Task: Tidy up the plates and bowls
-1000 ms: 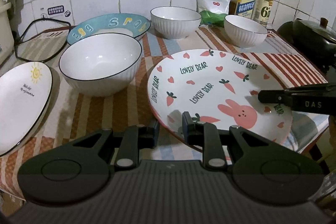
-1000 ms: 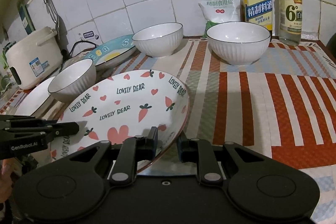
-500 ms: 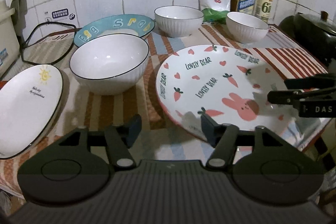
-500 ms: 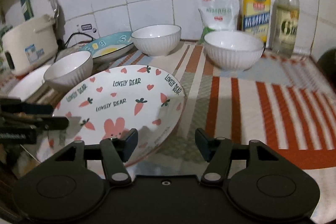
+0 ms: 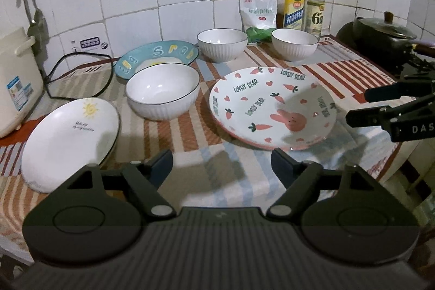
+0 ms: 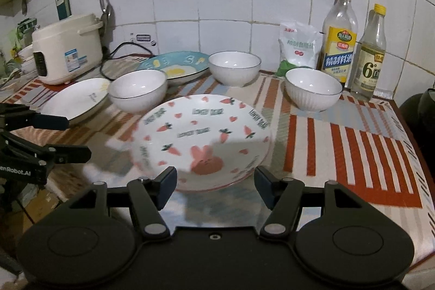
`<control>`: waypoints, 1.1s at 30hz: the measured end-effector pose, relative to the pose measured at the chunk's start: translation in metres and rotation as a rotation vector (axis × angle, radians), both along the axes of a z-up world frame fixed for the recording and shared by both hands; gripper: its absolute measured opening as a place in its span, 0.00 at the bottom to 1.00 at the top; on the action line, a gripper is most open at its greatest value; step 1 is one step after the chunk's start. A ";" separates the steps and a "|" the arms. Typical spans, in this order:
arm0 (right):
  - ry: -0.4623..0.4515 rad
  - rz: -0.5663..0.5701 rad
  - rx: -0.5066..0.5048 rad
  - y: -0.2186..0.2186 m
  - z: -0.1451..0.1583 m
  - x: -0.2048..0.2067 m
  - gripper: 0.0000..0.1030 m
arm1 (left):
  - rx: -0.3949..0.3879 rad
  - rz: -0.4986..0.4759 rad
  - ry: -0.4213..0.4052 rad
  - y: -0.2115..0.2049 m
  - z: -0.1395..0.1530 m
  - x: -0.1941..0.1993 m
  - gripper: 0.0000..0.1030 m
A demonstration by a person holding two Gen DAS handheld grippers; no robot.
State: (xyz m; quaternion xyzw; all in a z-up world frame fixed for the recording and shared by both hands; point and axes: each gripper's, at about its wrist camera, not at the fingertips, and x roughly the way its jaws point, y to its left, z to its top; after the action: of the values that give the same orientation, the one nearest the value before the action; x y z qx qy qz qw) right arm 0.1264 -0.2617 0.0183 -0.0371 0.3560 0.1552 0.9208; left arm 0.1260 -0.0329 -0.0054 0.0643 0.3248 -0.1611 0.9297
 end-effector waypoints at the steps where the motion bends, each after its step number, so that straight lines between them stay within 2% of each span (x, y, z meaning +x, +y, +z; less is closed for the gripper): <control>1: -0.001 0.010 0.008 0.003 0.005 -0.005 0.66 | -0.007 0.000 0.007 0.004 0.003 -0.004 0.77; 6: -0.016 0.050 0.034 0.023 0.023 -0.031 0.67 | -0.018 -0.015 0.020 0.025 0.013 -0.028 0.78; 10: -0.048 0.095 0.067 0.041 0.033 -0.054 0.69 | -0.053 -0.046 0.022 0.046 0.020 -0.054 0.83; 18: -0.091 0.173 0.121 0.082 0.040 -0.075 0.71 | -0.039 0.003 0.008 0.084 0.023 -0.075 0.83; 24: -0.077 0.208 0.153 0.115 0.032 -0.064 0.71 | 0.000 0.069 -0.030 0.112 0.020 -0.067 0.83; 33: -0.049 0.216 0.177 0.166 0.017 -0.027 0.71 | 0.065 0.171 -0.084 0.150 0.003 -0.040 0.80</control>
State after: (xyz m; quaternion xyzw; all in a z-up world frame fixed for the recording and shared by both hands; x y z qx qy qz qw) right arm 0.0995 -0.0957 0.0356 0.0021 0.3121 0.2834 0.9068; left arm 0.0859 0.1169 -0.0021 0.0733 0.2948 -0.0678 0.9503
